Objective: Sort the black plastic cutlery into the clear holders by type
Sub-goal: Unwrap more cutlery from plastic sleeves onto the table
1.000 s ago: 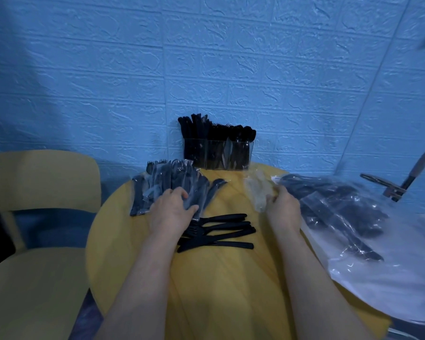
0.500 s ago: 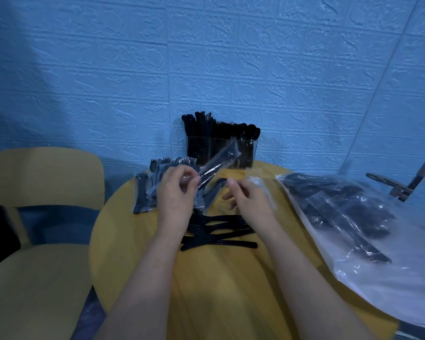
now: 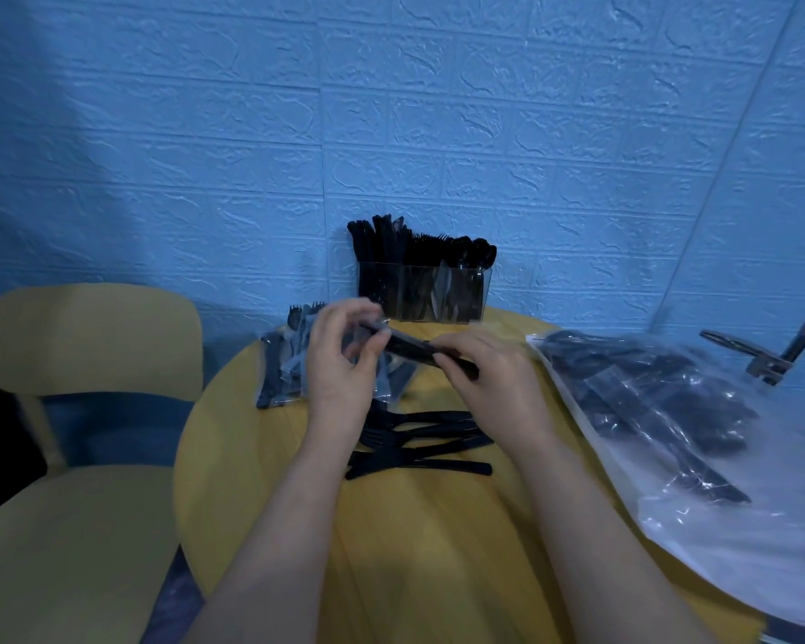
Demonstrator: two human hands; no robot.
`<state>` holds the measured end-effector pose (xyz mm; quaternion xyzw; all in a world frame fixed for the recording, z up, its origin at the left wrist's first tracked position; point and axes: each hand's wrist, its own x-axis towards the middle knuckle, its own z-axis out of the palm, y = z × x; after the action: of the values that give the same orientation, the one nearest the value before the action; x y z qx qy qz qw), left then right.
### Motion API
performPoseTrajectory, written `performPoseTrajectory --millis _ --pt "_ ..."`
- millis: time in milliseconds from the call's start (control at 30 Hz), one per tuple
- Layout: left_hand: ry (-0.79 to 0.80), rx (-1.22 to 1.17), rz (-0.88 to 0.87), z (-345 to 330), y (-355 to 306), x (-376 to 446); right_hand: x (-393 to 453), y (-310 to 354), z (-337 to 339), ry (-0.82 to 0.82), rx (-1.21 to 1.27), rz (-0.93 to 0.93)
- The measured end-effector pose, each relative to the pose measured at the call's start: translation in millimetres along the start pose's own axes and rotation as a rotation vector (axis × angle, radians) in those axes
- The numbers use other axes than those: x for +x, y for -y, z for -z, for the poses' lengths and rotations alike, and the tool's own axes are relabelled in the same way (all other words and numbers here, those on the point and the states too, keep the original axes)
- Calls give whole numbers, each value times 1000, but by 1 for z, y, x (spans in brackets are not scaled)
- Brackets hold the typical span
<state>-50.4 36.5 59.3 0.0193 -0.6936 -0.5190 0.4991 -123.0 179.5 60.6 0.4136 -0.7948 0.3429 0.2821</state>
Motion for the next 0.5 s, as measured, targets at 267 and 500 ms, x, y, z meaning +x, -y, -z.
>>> performPoseTrajectory --millis 267,500 --pt "196 -268 416 -13 -5 -4 1 18 -10 -171 -138 69" --pt "201 -297 483 -10 -1 -1 0 16 -12 -15 121 80"
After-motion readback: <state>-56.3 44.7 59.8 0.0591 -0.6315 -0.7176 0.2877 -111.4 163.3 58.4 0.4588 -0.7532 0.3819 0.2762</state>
